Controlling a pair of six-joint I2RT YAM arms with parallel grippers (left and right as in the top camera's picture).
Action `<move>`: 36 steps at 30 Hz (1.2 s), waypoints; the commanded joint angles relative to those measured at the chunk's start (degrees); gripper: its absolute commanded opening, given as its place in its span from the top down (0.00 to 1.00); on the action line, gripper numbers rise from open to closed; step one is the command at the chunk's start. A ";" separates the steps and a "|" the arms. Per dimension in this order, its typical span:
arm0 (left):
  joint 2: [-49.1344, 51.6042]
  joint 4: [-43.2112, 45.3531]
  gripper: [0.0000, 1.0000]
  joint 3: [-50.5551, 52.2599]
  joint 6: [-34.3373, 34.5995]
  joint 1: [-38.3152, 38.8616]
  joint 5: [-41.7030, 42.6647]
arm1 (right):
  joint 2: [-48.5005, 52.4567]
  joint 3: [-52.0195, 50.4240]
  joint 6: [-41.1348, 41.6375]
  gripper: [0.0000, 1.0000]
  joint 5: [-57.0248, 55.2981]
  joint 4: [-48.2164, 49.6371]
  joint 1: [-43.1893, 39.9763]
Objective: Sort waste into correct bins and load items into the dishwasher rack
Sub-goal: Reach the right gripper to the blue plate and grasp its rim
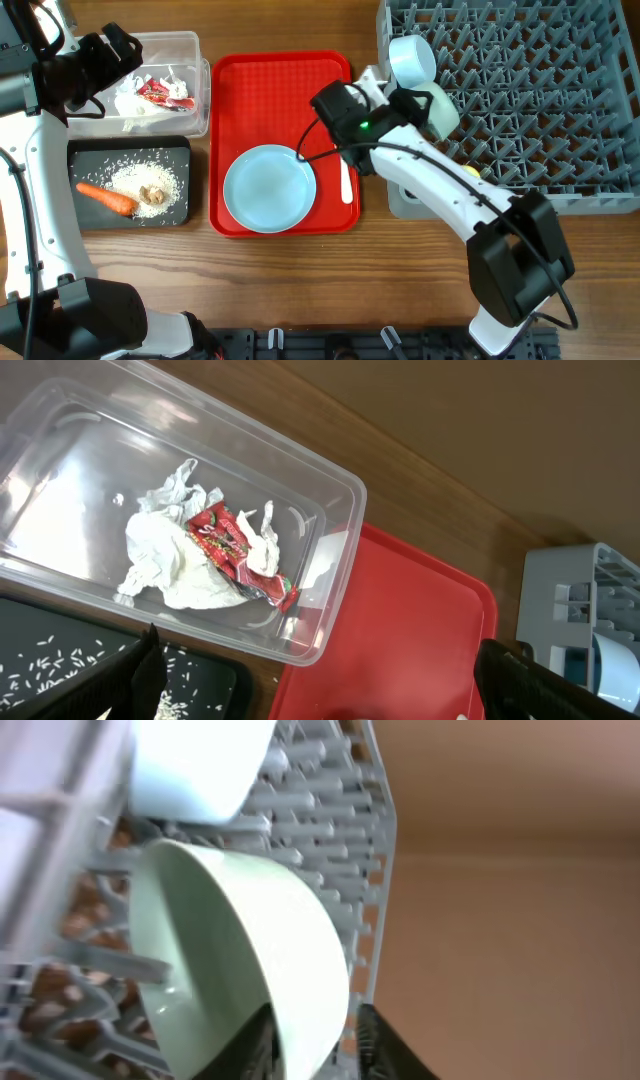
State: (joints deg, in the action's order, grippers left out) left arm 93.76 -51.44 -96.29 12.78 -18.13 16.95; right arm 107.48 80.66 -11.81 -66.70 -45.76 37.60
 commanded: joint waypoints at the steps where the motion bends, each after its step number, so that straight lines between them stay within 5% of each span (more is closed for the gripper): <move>1: 0.04 0.13 0.00 -0.37 -0.31 -0.11 -0.35 | 0.96 -0.55 -0.24 0.56 1.29 2.05 2.14; 4: 0.04 0.13 0.00 -0.37 -0.31 -0.11 -0.35 | 0.96 -0.52 -0.28 0.40 1.64 6.54 2.58; 10: 0.04 0.13 0.00 -0.37 -0.31 -0.11 -0.35 | 0.07 1.33 -0.15 0.37 14.49 10.56 3.39; 13: 0.04 0.13 0.00 -0.37 -0.31 -0.11 -0.35 | -2.56 4.48 2.43 0.41 36.04 10.38 6.08; 15: 0.04 0.13 0.00 -0.37 -0.33 -0.11 -0.35 | -4.26 4.79 12.85 0.50 58.84 10.84 7.45; 18: 0.04 0.13 0.00 -0.37 -0.31 -0.11 -0.35 | -3.76 4.15 21.11 0.54 73.50 10.82 7.43; 19: 0.04 0.13 0.00 -0.37 -0.31 -0.11 -0.35 | -3.41 3.76 23.43 0.66 76.56 10.84 7.45; 22: 0.04 0.13 0.00 -0.37 -0.31 -0.11 -0.35 | -2.43 3.15 33.70 0.71 75.25 10.88 7.43; 25: 0.04 0.13 0.00 -0.37 -0.33 -0.11 -0.35 | -0.63 3.10 41.55 0.59 69.33 9.18 7.37; 27: 0.04 0.13 0.00 -0.37 -0.31 -0.11 -0.35 | 1.16 3.10 42.53 0.52 67.95 7.98 7.34; 36: 0.04 0.13 0.00 -0.37 -0.31 -0.11 -0.35 | 5.62 3.10 46.47 0.52 73.20 5.03 3.21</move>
State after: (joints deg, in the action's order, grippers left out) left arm 93.76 -51.44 -96.29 12.78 -18.13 16.95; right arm 112.42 83.72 31.90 3.03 -40.40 43.35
